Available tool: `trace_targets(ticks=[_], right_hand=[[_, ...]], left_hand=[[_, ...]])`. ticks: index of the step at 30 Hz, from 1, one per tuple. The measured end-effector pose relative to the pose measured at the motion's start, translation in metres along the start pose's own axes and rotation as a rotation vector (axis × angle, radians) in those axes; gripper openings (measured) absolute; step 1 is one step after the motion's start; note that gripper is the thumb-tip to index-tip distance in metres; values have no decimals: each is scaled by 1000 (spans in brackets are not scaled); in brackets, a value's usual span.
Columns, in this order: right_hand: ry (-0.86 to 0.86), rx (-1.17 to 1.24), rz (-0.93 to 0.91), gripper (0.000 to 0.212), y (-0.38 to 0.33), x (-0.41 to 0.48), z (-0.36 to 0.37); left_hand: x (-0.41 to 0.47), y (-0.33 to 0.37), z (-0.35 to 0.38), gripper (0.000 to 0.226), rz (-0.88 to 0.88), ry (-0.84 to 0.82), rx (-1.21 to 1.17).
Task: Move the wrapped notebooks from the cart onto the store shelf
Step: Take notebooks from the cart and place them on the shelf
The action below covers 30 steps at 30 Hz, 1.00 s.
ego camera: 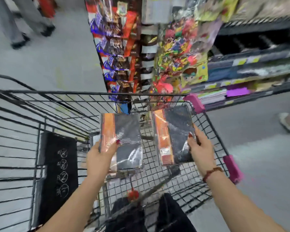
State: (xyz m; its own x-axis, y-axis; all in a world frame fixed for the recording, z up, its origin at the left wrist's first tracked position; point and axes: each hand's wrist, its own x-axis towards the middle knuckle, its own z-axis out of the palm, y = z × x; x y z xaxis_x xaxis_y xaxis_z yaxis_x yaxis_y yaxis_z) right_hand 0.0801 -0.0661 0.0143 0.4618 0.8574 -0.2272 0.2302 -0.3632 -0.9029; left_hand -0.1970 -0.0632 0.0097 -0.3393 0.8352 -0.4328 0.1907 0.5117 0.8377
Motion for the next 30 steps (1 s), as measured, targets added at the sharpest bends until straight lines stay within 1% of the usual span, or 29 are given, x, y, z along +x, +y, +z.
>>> trace_targets(ticks=[4, 6, 10, 14, 18, 21, 24, 25, 27, 29, 30], right_hand=[[70, 92, -10, 47, -18, -5, -50], [109, 140, -46, 46, -24, -8, -80], [180, 250, -78, 38, -29, -11, -145], [190, 284, -126, 39, -20, -10, -221], [184, 320, -182, 36, -11, -14, -294], [189, 331, -214, 40, -6, -15, -342], [190, 355, -217, 42, -2, -8, -380], [195, 365, -216, 42, -2, -5, -390], [215, 384, -217, 44, -1, 1, -408], [234, 414, -213, 44, 1, 11, -425], [246, 426, -208, 45, 3, 18, -432]], left_hand=[[-29, 36, 21, 31, 105, -76, -23], [-46, 53, 38, 23, 160, -100, -31], [-83, 83, 83, 44, 265, -144, -17], [-132, 105, 141, 55, 346, -212, -37], [-181, 117, 197, 42, 351, -245, -81], [-208, 125, 234, 41, 343, -249, -140], [-229, 138, 265, 21, 375, -280, -161], [-235, 141, 275, 17, 389, -284, -149], [-241, 147, 293, 19, 418, -287, -123], [-244, 155, 312, 25, 433, -298, -109], [-245, 160, 322, 24, 442, -300, -105]])
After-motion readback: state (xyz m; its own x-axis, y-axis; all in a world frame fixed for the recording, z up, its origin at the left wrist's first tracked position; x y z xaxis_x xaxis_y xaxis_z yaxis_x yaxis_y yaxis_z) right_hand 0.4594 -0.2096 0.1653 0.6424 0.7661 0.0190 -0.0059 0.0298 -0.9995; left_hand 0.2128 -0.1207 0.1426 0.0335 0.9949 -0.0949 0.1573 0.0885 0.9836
